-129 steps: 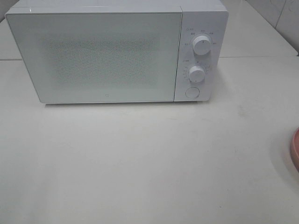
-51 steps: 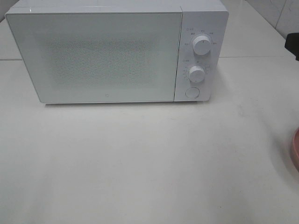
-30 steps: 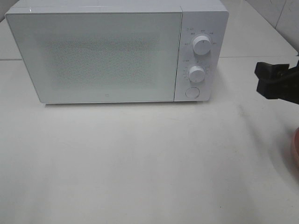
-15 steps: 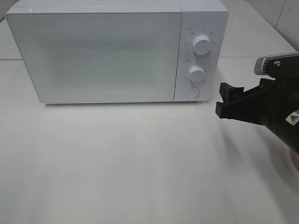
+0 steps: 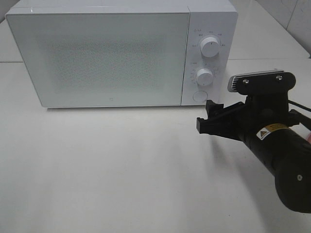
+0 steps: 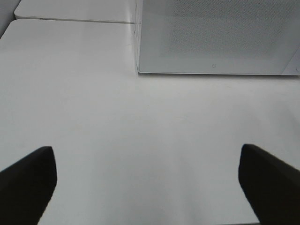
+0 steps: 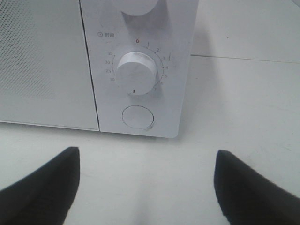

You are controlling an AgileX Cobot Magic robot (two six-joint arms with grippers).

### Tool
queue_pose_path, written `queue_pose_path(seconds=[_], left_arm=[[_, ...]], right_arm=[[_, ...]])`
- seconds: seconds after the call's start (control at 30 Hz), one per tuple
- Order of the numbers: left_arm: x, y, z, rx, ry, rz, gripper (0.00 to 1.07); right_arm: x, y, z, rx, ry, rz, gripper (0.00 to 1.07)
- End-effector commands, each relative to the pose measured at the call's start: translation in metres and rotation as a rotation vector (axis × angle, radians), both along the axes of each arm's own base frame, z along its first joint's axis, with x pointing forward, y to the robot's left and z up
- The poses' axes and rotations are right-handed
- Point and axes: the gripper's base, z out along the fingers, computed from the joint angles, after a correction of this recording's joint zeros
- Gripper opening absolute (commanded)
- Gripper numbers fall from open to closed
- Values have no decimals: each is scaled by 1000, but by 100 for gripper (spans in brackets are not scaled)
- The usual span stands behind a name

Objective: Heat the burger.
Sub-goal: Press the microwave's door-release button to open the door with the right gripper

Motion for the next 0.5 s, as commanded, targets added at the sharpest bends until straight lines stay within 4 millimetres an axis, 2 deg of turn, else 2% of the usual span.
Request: queue_pose_path(seconds=[0.03, 0.23, 0.33, 0.4, 0.43, 0.47, 0.5], left_arm=[[-3, 0, 0, -2, -34, -3, 98], [-3, 0, 0, -2, -34, -3, 98], [-3, 0, 0, -2, -34, -3, 98], [-3, 0, 0, -2, -34, -3, 98], [-3, 0, 0, -2, -34, -3, 98], [-3, 0, 0, -2, -34, -3, 98], [-3, 0, 0, -2, -34, -3, 98]], right_arm=[[3, 6, -1, -7, -11, 2, 76], [3, 6, -1, 27, -10, -10, 76], [3, 6, -1, 114, -5, -41, 73], [4, 6, 0, 239, 1, -86, 69], [4, 6, 0, 239, 1, -86, 69], [4, 6, 0, 323, 2, -115, 64], [4, 6, 0, 323, 2, -115, 64]])
